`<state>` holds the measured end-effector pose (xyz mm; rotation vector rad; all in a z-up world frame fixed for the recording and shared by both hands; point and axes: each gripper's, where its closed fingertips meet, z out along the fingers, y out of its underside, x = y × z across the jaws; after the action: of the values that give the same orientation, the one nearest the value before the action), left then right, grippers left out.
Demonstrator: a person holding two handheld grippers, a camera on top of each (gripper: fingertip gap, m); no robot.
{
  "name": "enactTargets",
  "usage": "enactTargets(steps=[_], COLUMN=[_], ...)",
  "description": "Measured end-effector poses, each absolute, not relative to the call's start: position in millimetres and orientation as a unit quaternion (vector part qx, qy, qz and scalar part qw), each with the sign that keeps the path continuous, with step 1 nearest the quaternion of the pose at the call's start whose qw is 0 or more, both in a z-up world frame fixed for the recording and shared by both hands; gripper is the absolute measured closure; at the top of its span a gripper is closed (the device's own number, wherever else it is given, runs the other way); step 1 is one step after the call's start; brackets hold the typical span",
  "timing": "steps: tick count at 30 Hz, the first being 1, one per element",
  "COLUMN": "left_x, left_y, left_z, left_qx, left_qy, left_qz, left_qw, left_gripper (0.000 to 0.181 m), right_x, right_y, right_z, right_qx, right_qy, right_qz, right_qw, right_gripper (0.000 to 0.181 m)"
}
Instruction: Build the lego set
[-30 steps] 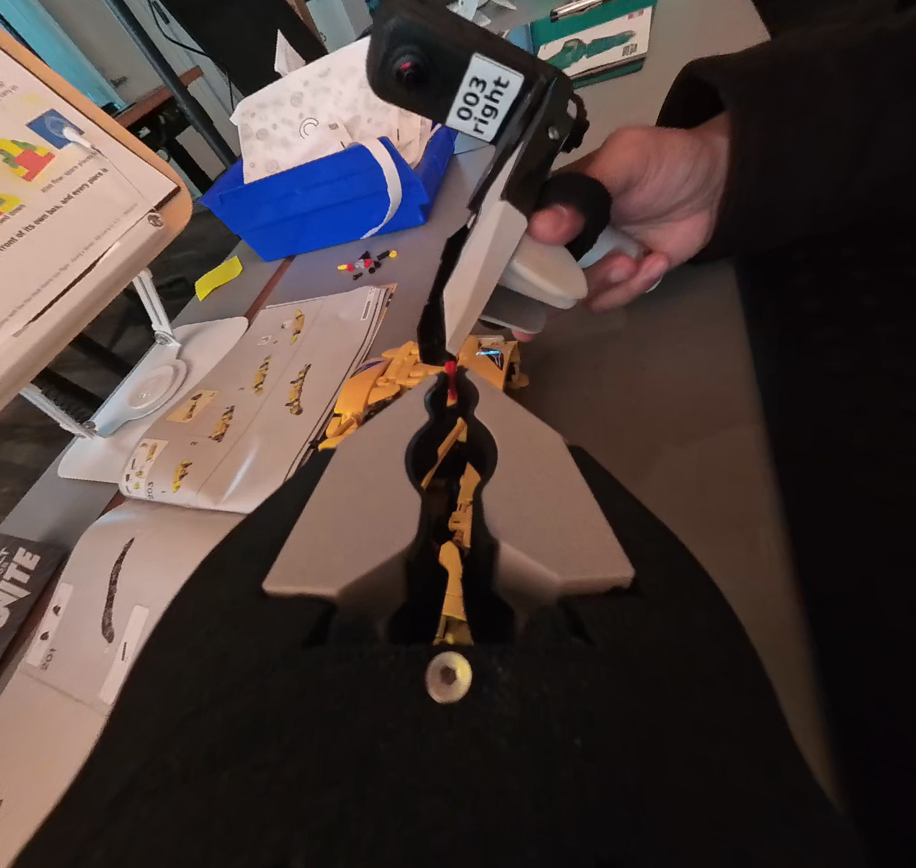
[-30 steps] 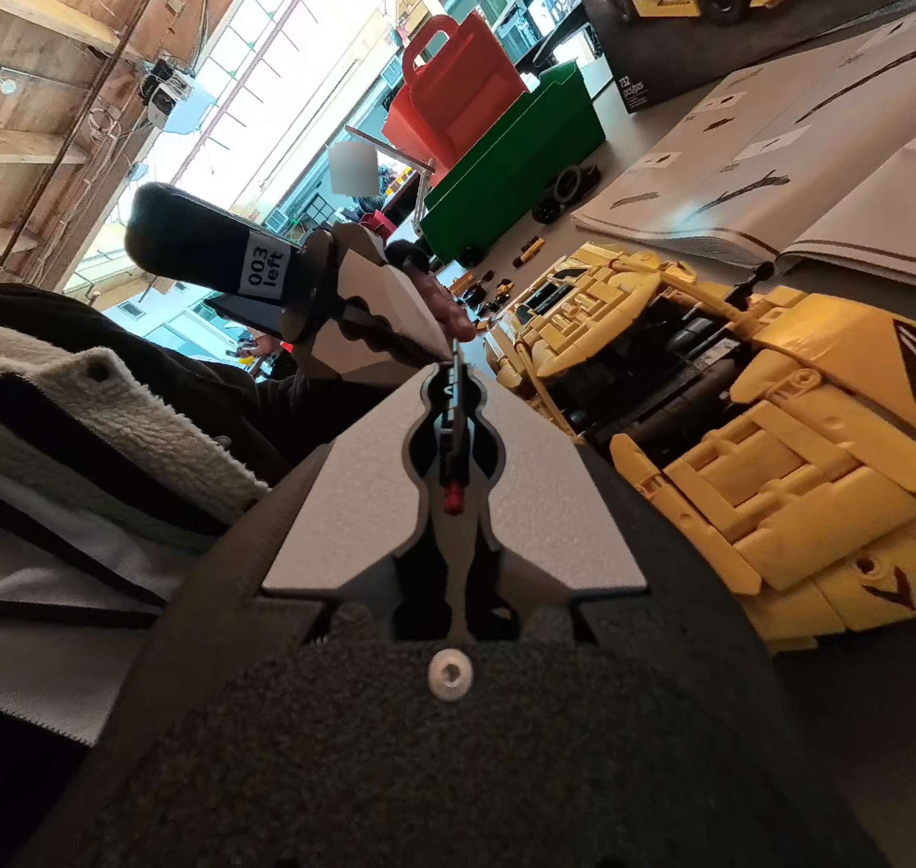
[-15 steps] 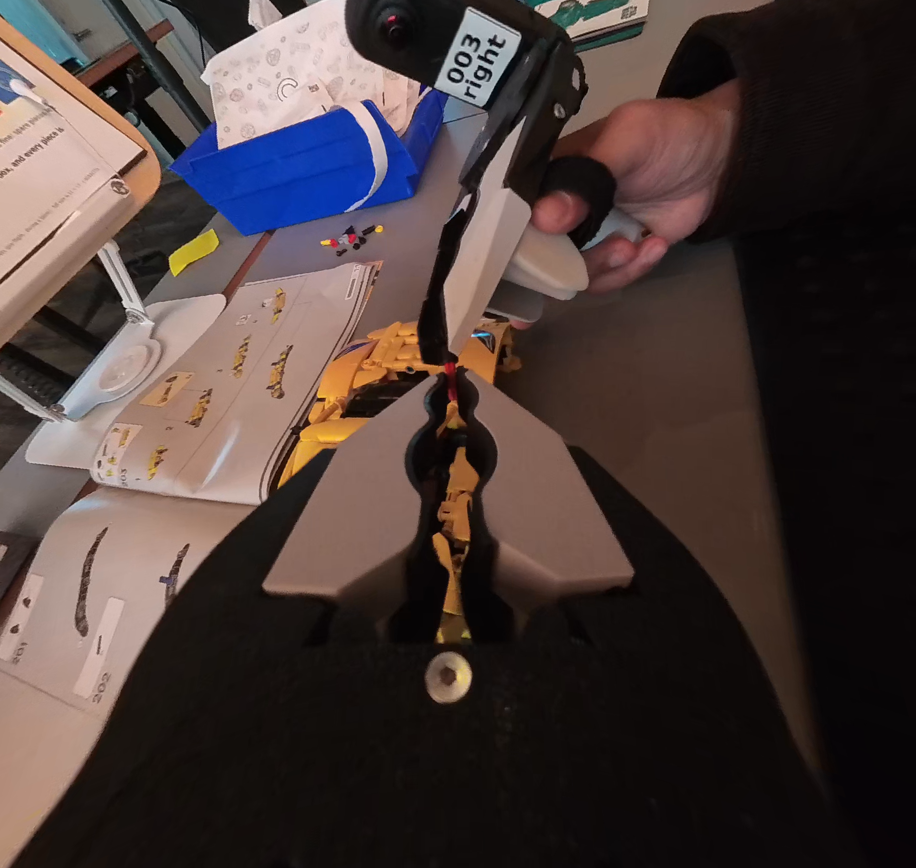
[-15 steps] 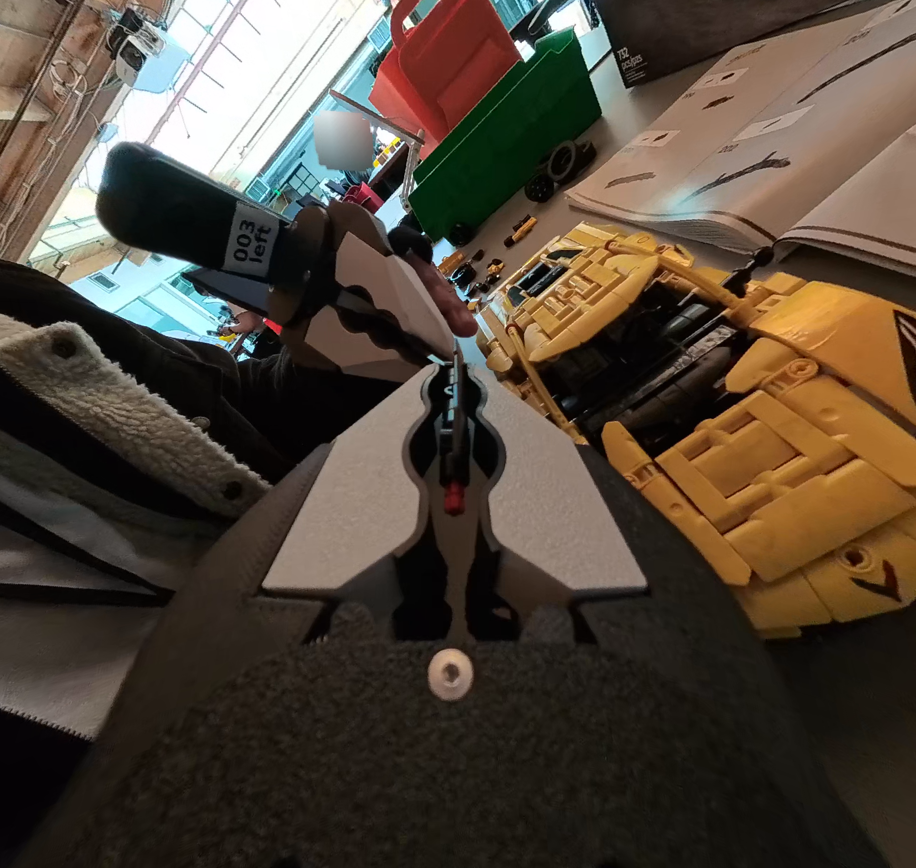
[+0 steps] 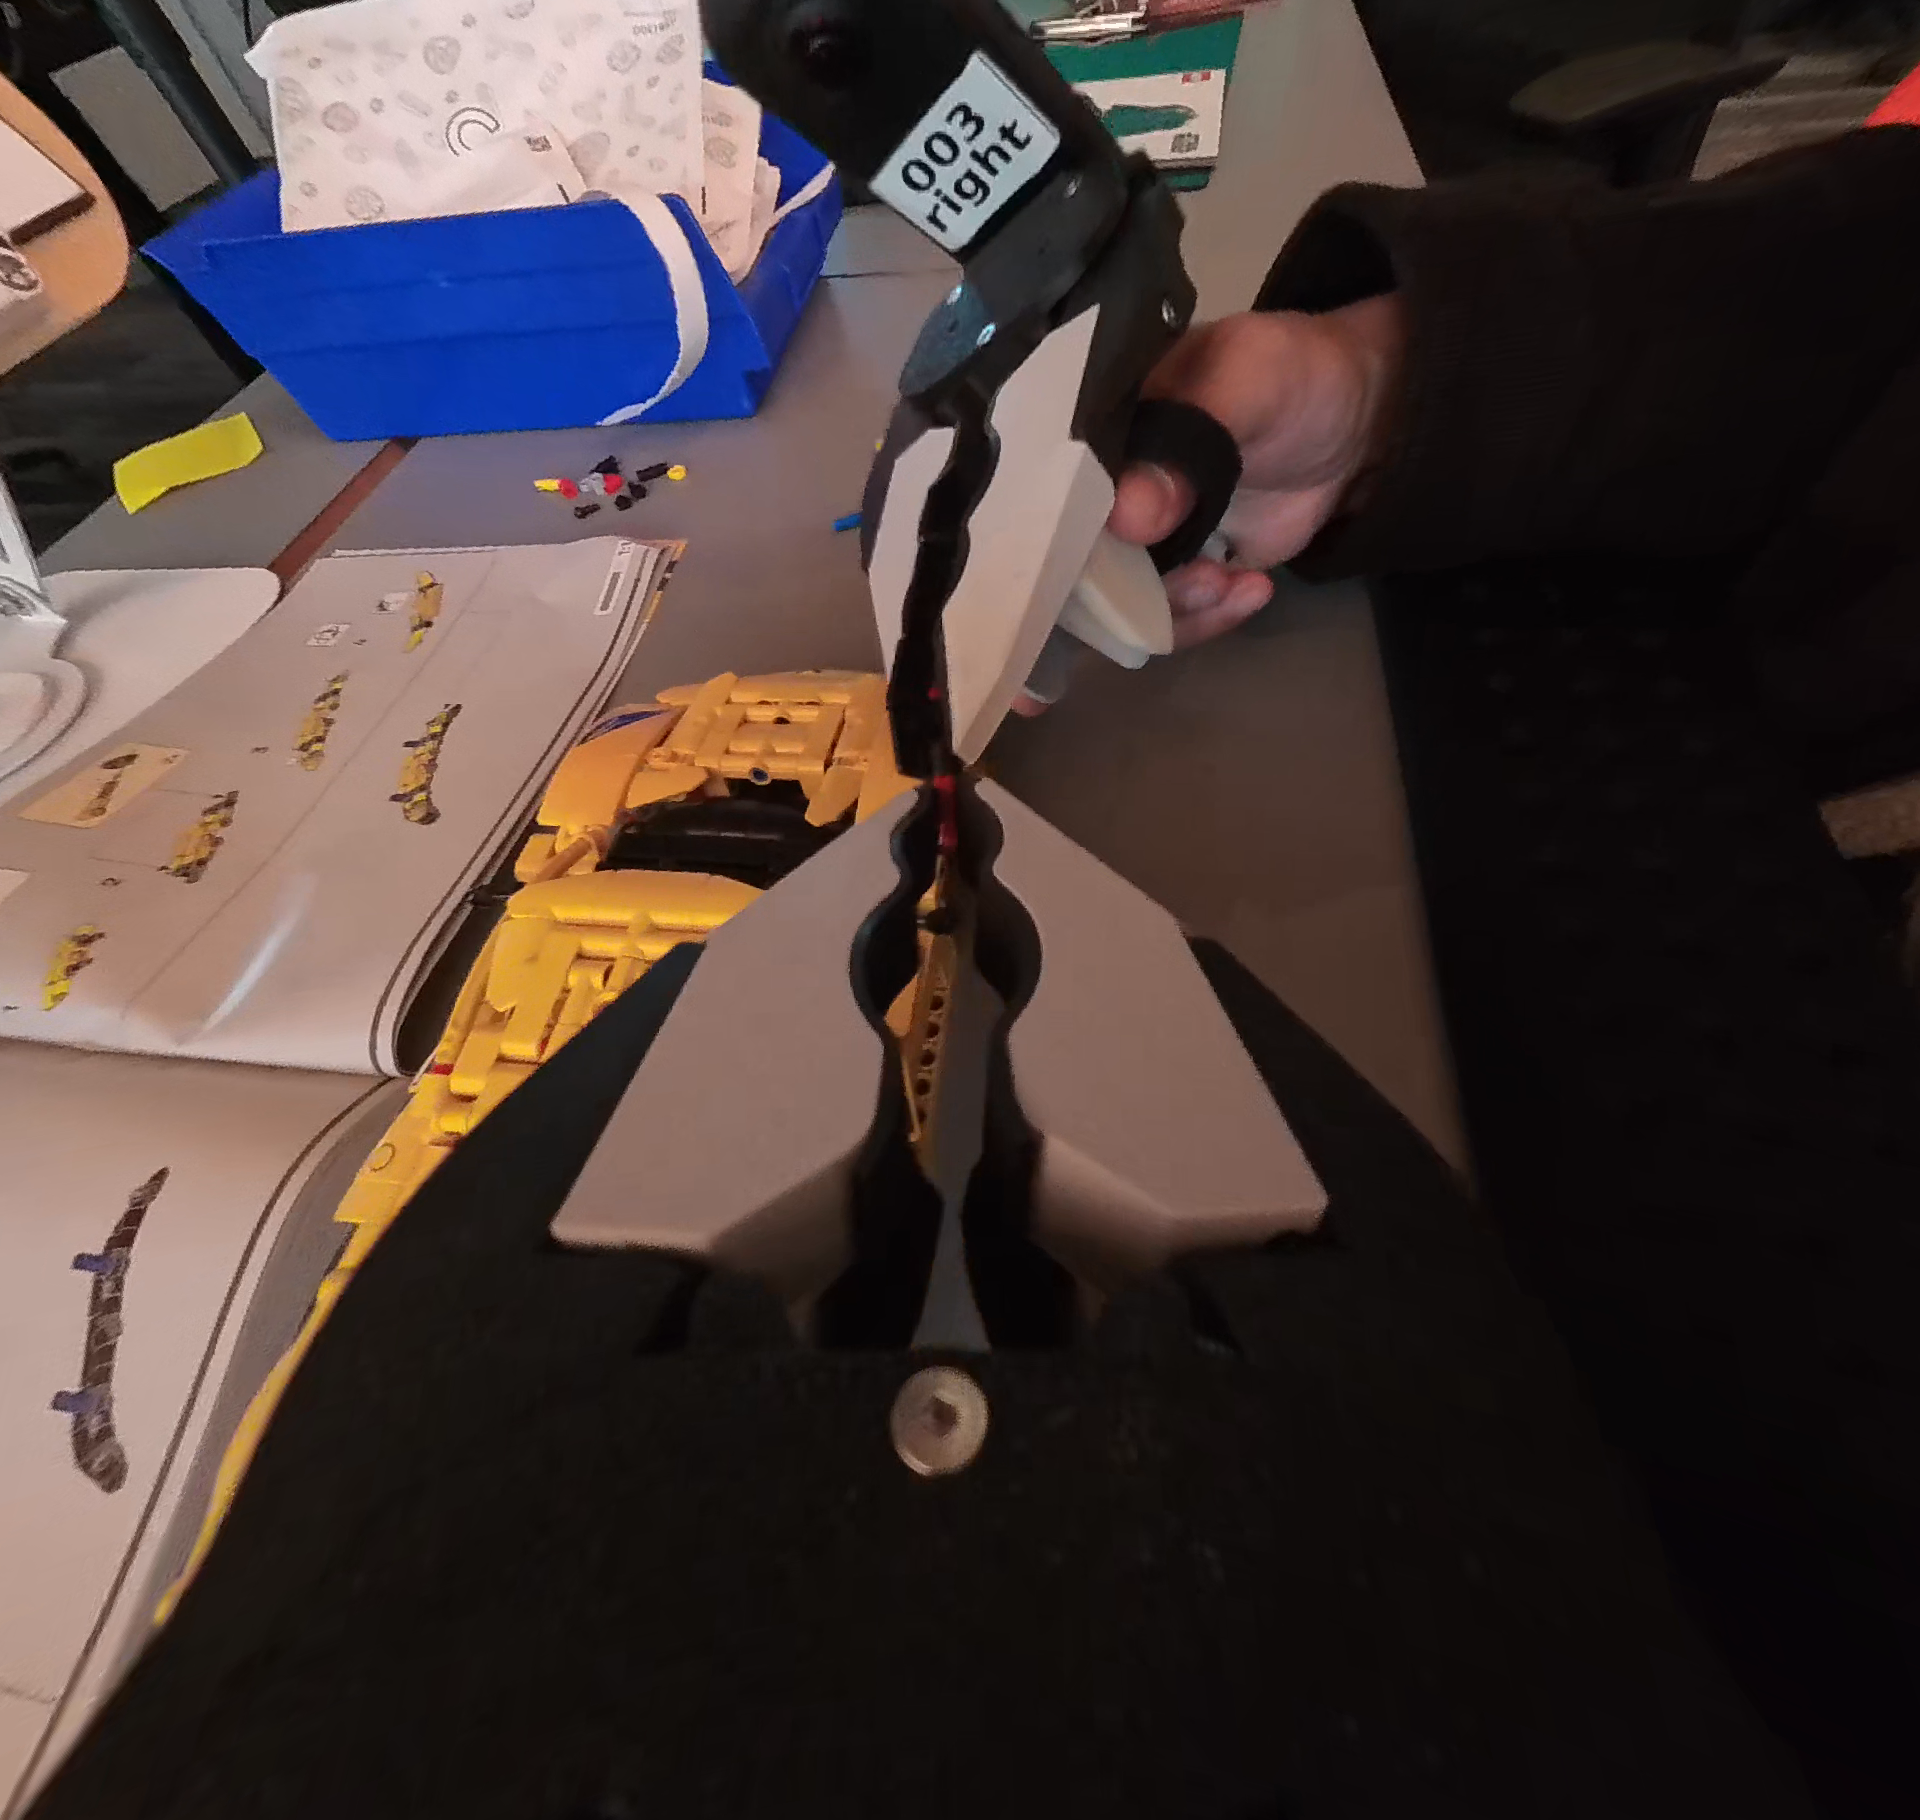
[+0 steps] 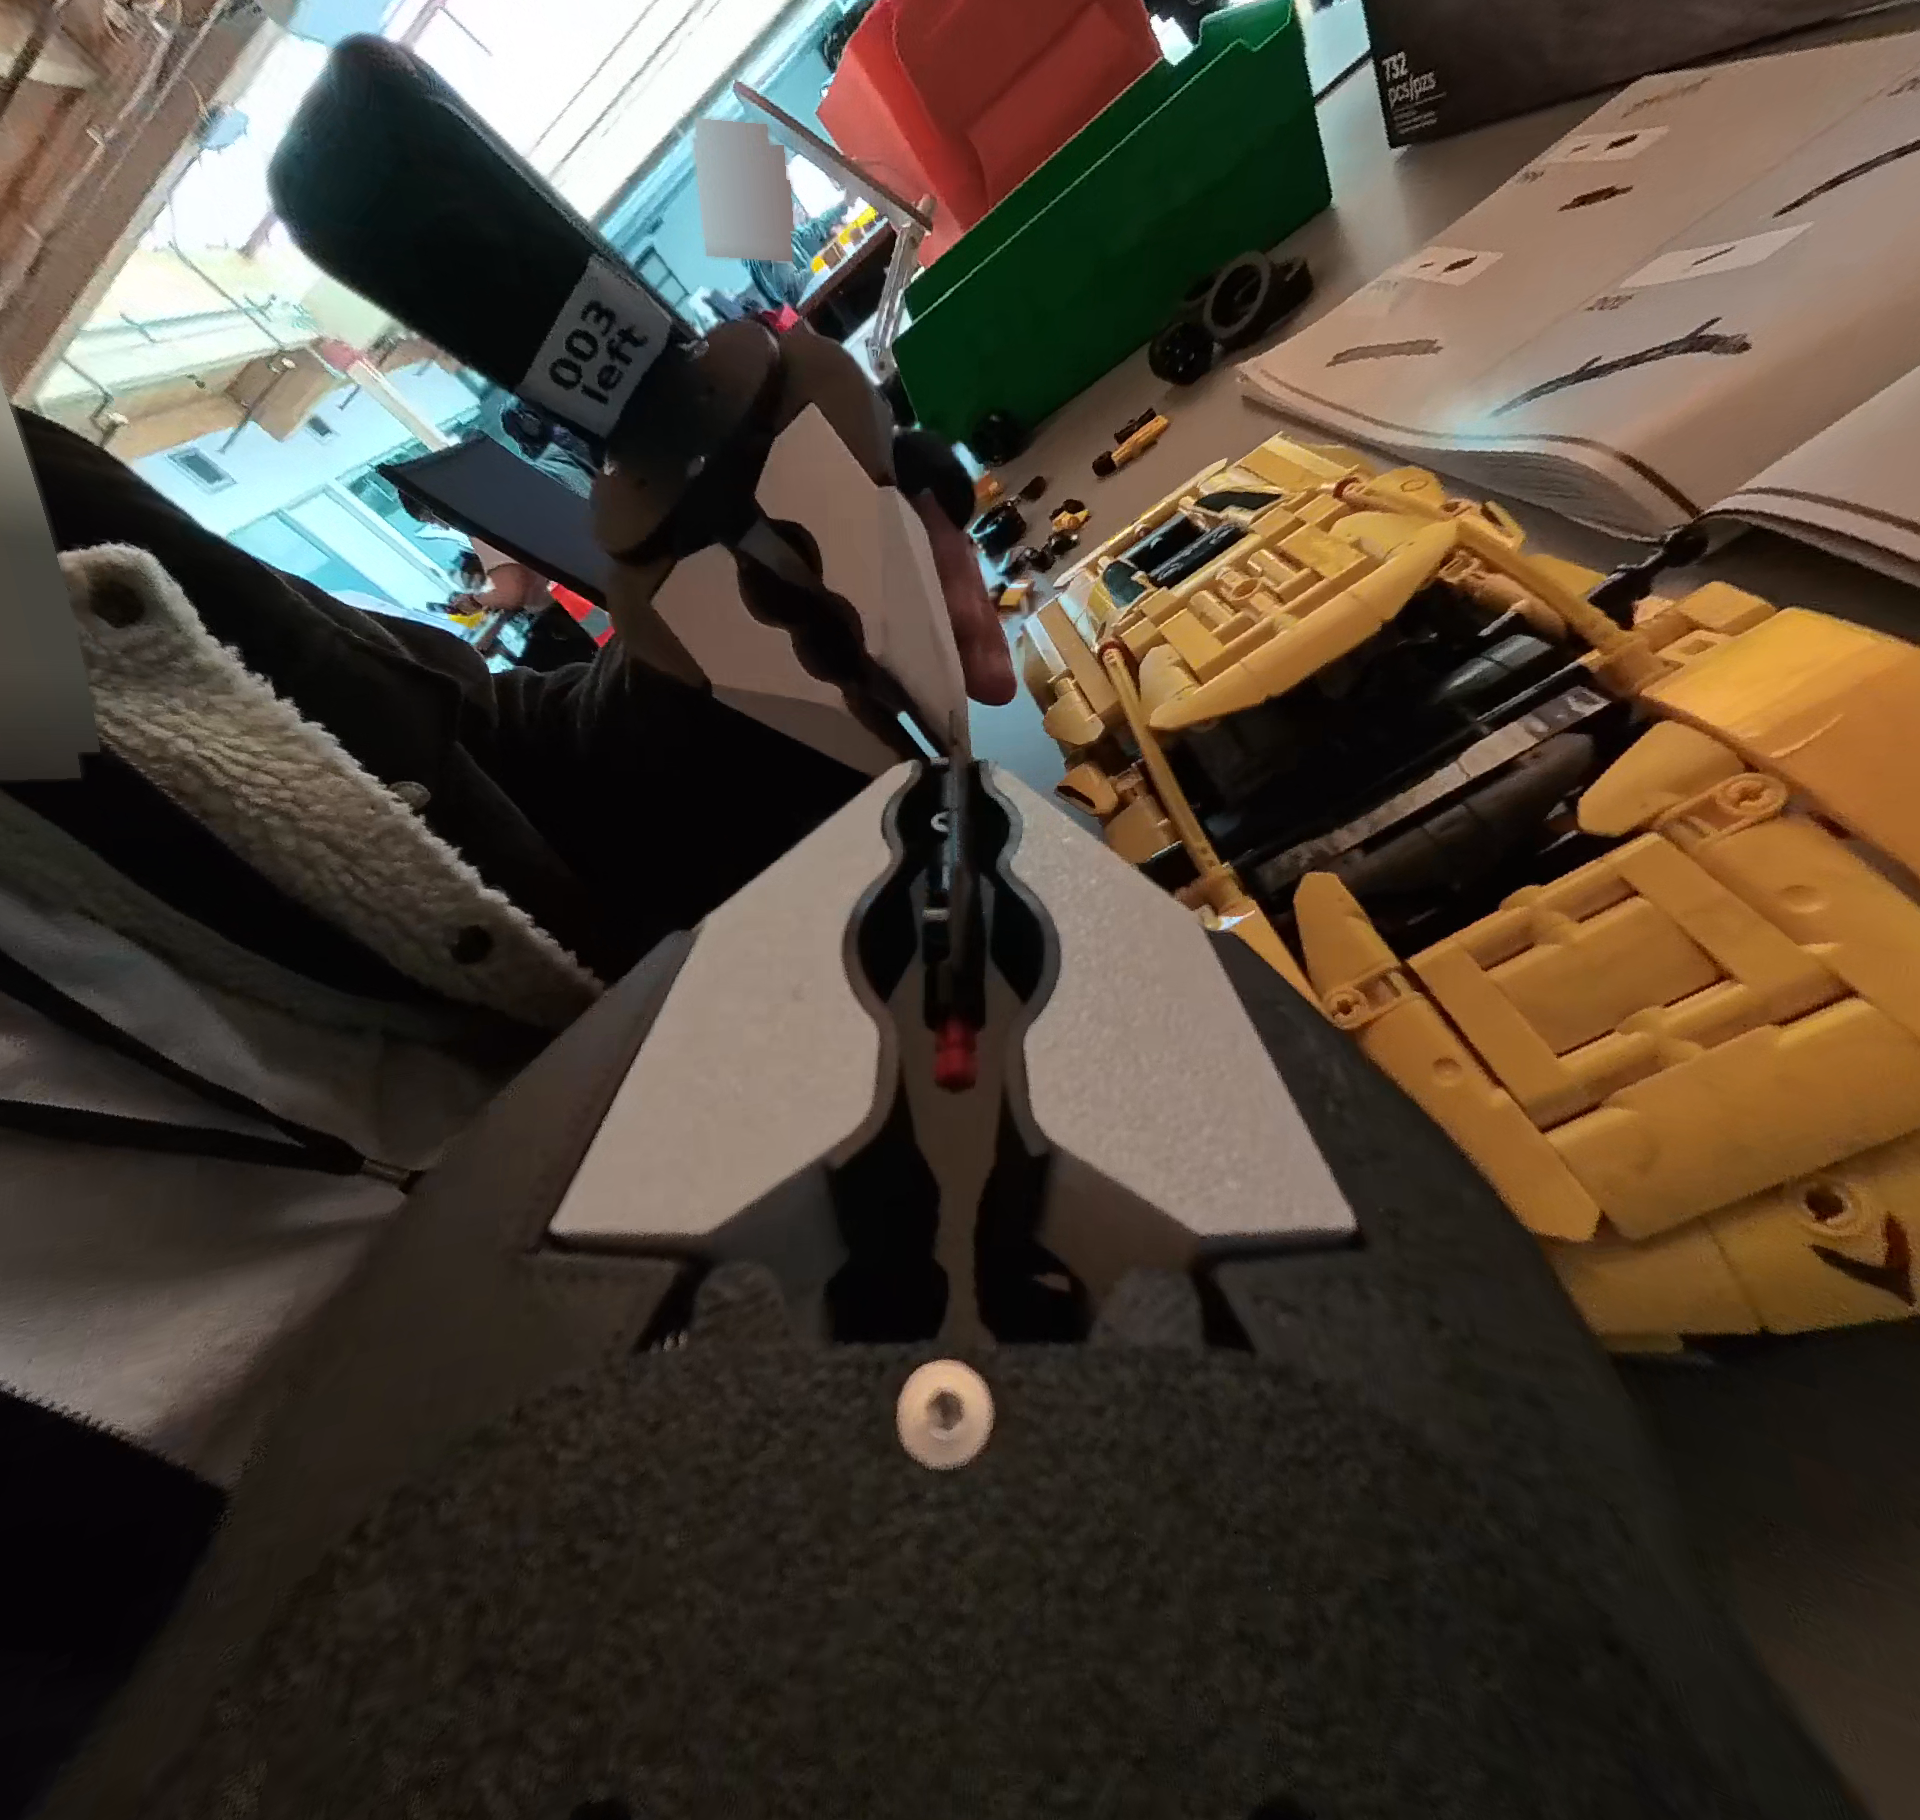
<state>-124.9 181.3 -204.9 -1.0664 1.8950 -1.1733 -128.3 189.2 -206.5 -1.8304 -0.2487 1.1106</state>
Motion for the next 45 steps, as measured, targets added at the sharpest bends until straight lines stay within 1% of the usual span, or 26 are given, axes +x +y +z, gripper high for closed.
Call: enactTargets(steps=[3,10,12,16,17,18,28,45], left_x=[-125,-122,-122,-122,-122,-122,-123,-126], left_y=[182,183,184,181,182,183,183,179], left_z=[-208,-197,-202,-203,-203,-203,-189,-200], left_qx=[-0.407,-0.399,-0.4,-0.398,-0.399,-0.4,-0.398,-0.398], left_qy=[0.73,0.708,0.714,0.716,0.716,0.715,0.692,0.716], left_qz=[-0.437,-0.459,-0.447,-0.453,-0.45,-0.448,-0.482,-0.464], left_qw=[0.333,0.359,0.36,0.353,0.354,0.359,0.361,0.337], left_gripper=[0.18,0.178,0.171,0.169,0.17,0.178,0.178,0.179], right_x=[-128,-122,-119,-119,-118,-119,-119,-130], right_y=[190,190,189,188,189,189,188,188], right_z=[-211,-190,-190,-192,-193,-193,-190,-199], right_qx=[-0.754,-0.702,-0.702,-0.707,-0.71,-0.71,-0.71,-0.728], right_qy=[-0.094,-0.052,-0.05,-0.049,-0.05,-0.051,-0.061,-0.087], right_qz=[0.456,0.526,0.524,0.518,0.515,0.516,0.497,0.481], right_qw=[0.464,0.477,0.479,0.478,0.478,0.477,0.495,0.48], right_gripper=[0.174,0.175,0.174,0.174,0.174,0.174,0.174,0.175])
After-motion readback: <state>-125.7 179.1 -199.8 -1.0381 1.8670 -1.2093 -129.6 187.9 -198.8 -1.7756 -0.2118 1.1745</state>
